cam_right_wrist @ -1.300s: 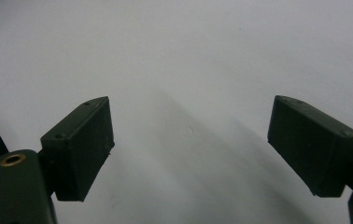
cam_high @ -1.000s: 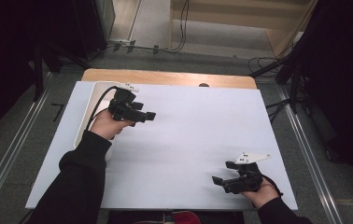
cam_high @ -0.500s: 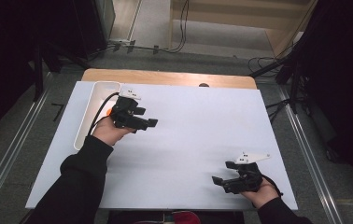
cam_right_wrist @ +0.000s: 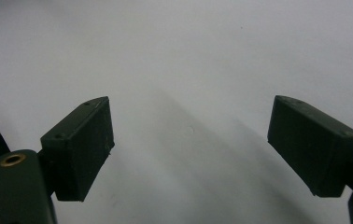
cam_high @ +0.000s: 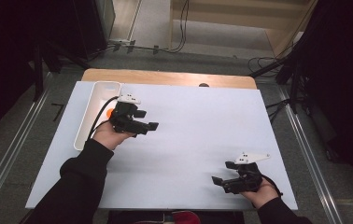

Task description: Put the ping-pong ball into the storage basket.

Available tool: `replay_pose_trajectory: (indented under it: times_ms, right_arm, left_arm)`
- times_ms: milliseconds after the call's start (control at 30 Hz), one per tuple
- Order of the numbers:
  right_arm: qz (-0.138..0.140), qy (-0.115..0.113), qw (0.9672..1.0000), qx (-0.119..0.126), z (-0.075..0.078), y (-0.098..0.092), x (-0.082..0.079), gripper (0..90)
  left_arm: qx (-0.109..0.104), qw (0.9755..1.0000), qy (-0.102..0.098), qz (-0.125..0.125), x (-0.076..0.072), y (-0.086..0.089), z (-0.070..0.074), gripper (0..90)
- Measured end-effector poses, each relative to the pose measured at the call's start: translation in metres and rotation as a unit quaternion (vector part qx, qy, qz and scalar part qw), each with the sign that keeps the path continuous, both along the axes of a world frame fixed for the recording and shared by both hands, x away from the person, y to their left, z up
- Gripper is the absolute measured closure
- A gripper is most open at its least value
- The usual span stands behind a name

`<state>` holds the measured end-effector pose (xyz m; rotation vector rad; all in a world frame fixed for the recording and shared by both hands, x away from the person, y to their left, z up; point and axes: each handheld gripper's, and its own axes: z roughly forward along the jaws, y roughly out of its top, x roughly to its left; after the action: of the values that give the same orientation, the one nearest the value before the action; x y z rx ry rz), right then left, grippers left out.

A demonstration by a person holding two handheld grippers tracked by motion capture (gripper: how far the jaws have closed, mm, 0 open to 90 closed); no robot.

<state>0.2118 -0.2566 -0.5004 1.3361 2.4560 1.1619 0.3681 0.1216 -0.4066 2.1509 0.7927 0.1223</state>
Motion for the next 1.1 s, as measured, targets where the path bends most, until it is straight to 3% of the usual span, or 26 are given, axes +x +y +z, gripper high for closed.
replay_pose_trajectory:
  times_ms: [367,667,1100]
  right_arm:
    - [0.001,0.002,1.0,0.0,0.0,0.0,0.0,13.1]
    - [0.002,0.002,1.0,-0.001,0.0,0.0,0.0,13.1]
    - [0.001,0.001,1.0,-0.001,0.0,0.0,0.0,13.1]
  left_arm:
    - [-0.006,0.9998,0.014,-0.01,-0.008,0.001,-0.008,21.6]
    - [-0.016,0.9998,0.002,-0.013,-0.018,0.004,-0.013,21.6]
    - [-0.008,0.9997,-0.004,-0.021,-0.034,0.006,-0.023,21.6]
